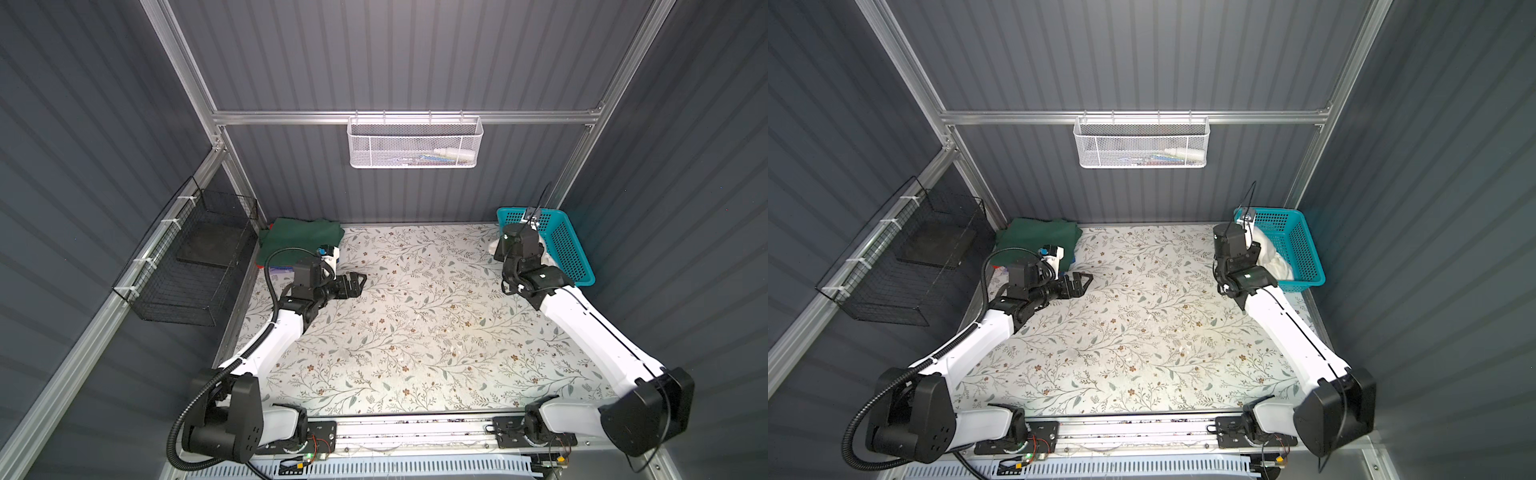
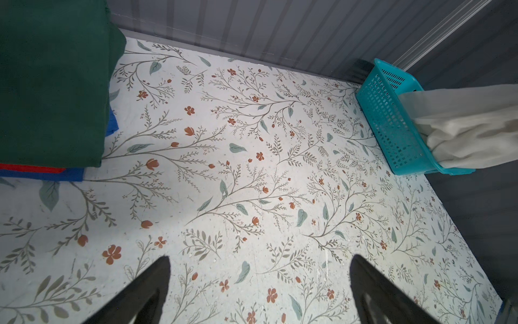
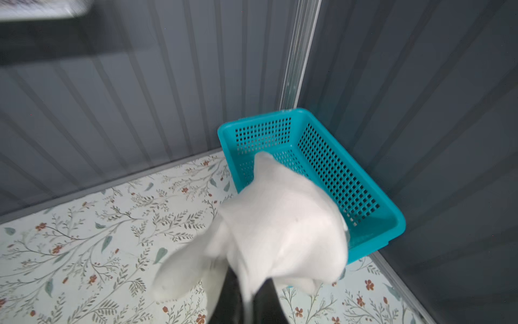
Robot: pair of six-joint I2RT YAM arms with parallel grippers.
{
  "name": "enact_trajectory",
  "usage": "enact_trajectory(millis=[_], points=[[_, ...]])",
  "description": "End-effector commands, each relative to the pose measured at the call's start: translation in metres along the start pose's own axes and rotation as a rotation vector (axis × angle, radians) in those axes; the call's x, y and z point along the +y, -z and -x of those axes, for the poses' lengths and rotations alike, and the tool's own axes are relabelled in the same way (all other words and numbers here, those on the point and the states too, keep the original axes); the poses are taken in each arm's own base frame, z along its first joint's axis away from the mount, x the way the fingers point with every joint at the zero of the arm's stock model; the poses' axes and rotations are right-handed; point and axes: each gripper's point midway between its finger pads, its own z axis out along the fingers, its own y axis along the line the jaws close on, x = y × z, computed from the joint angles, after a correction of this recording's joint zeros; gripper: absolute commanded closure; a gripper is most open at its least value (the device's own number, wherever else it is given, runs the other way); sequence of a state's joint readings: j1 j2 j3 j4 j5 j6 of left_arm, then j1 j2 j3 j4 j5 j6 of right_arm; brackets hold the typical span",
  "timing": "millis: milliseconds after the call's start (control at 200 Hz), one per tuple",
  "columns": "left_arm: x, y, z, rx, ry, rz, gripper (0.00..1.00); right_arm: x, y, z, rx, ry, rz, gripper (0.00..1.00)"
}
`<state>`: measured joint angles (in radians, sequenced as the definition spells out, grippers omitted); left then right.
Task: Fold and stack the t-shirts
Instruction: 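Lift the white t-shirt out of the basket and drop it mid-table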
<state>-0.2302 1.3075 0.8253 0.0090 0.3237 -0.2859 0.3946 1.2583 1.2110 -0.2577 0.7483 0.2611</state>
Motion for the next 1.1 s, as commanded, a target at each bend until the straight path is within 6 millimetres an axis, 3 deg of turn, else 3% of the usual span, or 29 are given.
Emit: enact_trajectory(millis=[0,155,300,360,570,595,635,745,811,961,1096], points=[[-0.008,0.001,0.002,-0.006,0.001,-0.036,0.0,0.006,0.053,0.068,-0.171,-0.025,0.063,1.0],[-0.007,0.004,0.004,-0.019,0.008,-0.024,0.0,0.052,0.104,0.092,-0.211,0.051,0.282,1.0],[0.004,0.012,0.008,-0.047,0.022,0.056,0.0,0.111,0.131,0.081,-0.15,0.125,0.545,0.97],[0.009,0.016,0.009,-0.065,0.038,0.086,0.0,0.136,0.125,0.059,-0.091,0.139,0.614,0.89],[0.015,0.03,0.008,-0.082,0.073,0.147,0.0,0.208,0.091,-0.05,0.224,0.075,0.72,0.84],[0.016,0.032,0.007,-0.082,0.077,0.154,0.0,0.215,0.088,-0.061,0.254,0.069,0.734,0.78],[0.017,0.035,0.006,-0.08,0.082,0.166,0.0,0.222,0.082,-0.074,0.298,0.057,0.738,0.57],[0.02,0.044,0.0,-0.072,0.09,0.198,0.0,0.222,0.061,-0.094,0.405,0.022,0.683,0.25],[0.021,0.05,-0.005,-0.067,0.099,0.206,0.0,0.209,0.05,-0.103,0.469,0.001,0.638,0.14],[0.017,0.055,-0.022,-0.032,0.144,0.184,0.0,0.17,0.04,-0.123,0.53,-0.068,0.575,0.06],[0.019,0.05,-0.06,0.061,0.232,0.166,0.01,0.124,0.046,-0.162,0.587,-0.111,0.495,0.06]])
